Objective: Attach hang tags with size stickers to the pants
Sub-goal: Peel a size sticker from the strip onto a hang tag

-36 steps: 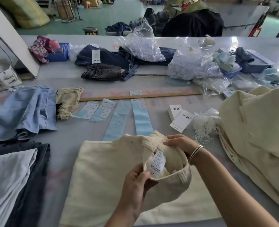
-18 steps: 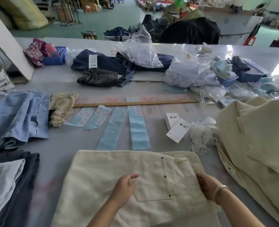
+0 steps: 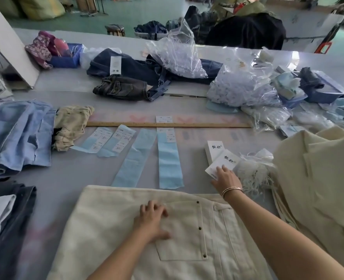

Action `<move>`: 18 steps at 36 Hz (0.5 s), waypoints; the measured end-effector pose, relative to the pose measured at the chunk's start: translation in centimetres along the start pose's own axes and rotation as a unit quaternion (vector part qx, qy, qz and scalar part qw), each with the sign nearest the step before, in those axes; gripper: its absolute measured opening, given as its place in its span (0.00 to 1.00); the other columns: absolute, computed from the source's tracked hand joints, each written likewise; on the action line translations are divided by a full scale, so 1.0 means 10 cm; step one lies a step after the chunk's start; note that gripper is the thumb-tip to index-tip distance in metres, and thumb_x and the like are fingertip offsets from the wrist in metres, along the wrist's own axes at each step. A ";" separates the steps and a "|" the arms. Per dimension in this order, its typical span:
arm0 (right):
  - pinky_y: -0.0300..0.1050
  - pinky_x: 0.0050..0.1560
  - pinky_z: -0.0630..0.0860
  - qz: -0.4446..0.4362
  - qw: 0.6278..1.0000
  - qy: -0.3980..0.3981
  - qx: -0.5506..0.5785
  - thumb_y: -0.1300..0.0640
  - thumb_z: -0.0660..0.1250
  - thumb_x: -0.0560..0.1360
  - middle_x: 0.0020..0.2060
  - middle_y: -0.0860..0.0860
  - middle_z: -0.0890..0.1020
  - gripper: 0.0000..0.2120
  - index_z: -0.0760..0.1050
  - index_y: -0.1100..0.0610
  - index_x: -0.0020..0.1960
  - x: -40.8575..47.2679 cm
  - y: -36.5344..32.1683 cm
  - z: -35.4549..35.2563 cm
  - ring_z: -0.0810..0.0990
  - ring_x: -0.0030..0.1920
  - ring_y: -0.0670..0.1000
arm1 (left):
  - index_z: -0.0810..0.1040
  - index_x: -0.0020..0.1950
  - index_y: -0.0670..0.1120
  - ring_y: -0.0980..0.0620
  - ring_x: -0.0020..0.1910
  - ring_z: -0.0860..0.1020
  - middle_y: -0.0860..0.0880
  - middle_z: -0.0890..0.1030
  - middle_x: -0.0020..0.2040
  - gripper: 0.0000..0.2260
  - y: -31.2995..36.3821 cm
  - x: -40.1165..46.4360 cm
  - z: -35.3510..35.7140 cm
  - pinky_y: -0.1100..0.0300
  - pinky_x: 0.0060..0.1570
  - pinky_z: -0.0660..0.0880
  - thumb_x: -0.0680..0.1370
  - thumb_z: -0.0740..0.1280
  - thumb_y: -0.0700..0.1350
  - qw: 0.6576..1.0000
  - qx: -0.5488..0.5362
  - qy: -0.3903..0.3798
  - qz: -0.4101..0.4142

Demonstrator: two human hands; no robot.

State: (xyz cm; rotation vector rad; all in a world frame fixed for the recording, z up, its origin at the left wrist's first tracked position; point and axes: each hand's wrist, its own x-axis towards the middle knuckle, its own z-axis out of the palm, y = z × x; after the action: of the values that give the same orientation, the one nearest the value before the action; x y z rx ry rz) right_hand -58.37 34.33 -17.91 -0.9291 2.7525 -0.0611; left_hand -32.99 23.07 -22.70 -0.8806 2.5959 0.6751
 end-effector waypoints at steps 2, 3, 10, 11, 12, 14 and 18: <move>0.49 0.57 0.70 -0.003 1.000 0.002 -0.011 0.53 0.61 0.76 0.60 0.56 0.73 0.16 0.70 0.59 0.61 0.06 0.02 0.04 0.73 0.61 0.59 | 0.67 0.60 0.59 0.47 0.64 0.62 0.51 0.61 0.63 0.30 -0.02 0.03 0.00 0.53 0.59 0.71 0.63 0.73 0.64 1.000 0.003 -0.007 0.003; 0.49 0.56 0.71 -0.012 1.000 0.007 -0.020 0.53 0.60 0.77 0.60 0.56 0.74 0.15 0.70 0.59 0.60 0.09 0.04 0.04 0.73 0.61 0.58 | 0.67 0.59 0.59 0.47 0.64 0.62 0.51 0.61 0.63 0.30 -0.03 0.04 0.01 0.53 0.59 0.70 0.63 0.73 0.64 1.000 0.002 -0.009 0.006; 0.49 0.52 0.75 -0.055 0.997 0.006 -0.058 0.58 0.54 0.80 0.57 0.58 0.79 0.12 0.75 0.60 0.55 0.28 0.11 -0.14 0.79 0.55 0.59 | 0.68 0.58 0.56 0.47 0.63 0.60 0.51 0.61 0.61 0.28 -0.05 0.13 -0.04 0.55 0.64 0.67 0.63 0.74 0.61 0.999 -0.014 -0.029 0.013; 0.48 0.51 0.75 -0.052 0.996 0.010 -0.069 0.59 0.55 0.80 0.56 0.58 0.80 0.12 0.76 0.61 0.56 0.31 0.11 -0.18 0.80 0.55 0.59 | 0.68 0.58 0.56 0.47 0.63 0.60 0.51 0.61 0.61 0.28 -0.05 0.13 -0.05 0.55 0.64 0.67 0.63 0.74 0.60 0.999 -0.016 -0.032 0.014; 0.48 0.51 0.76 -0.048 0.996 0.009 -0.075 0.60 0.55 0.80 0.55 0.58 0.80 0.12 0.76 0.61 0.57 0.34 0.11 -0.20 0.80 0.55 0.59 | 0.68 0.58 0.56 0.47 0.63 0.61 0.51 0.61 0.61 0.27 -0.05 0.13 -0.06 0.55 0.65 0.66 0.64 0.74 0.60 0.999 -0.016 -0.034 0.015; 0.47 0.51 0.75 -0.040 0.996 0.003 -0.083 0.59 0.56 0.80 0.55 0.58 0.81 0.13 0.77 0.60 0.57 0.37 0.09 -0.23 0.79 0.55 0.59 | 0.68 0.58 0.56 0.47 0.63 0.61 0.51 0.61 0.61 0.27 -0.05 0.13 -0.07 0.55 0.65 0.66 0.64 0.73 0.60 0.999 -0.012 -0.034 0.016; 0.45 0.45 0.71 -0.001 0.999 0.006 -0.040 0.56 0.57 0.79 0.53 0.61 0.81 0.13 0.79 0.61 0.52 0.40 0.07 -0.25 0.79 0.52 0.61 | 0.67 0.58 0.56 0.47 0.63 0.61 0.51 0.62 0.61 0.27 -0.04 0.11 -0.07 0.57 0.64 0.66 0.64 0.73 0.60 0.999 -0.009 -0.031 0.016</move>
State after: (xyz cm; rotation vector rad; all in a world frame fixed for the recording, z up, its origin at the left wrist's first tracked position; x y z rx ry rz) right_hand -62.44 32.40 -16.40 -0.9554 2.7822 0.0427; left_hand -33.69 21.83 -22.70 -0.8105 2.5583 0.7233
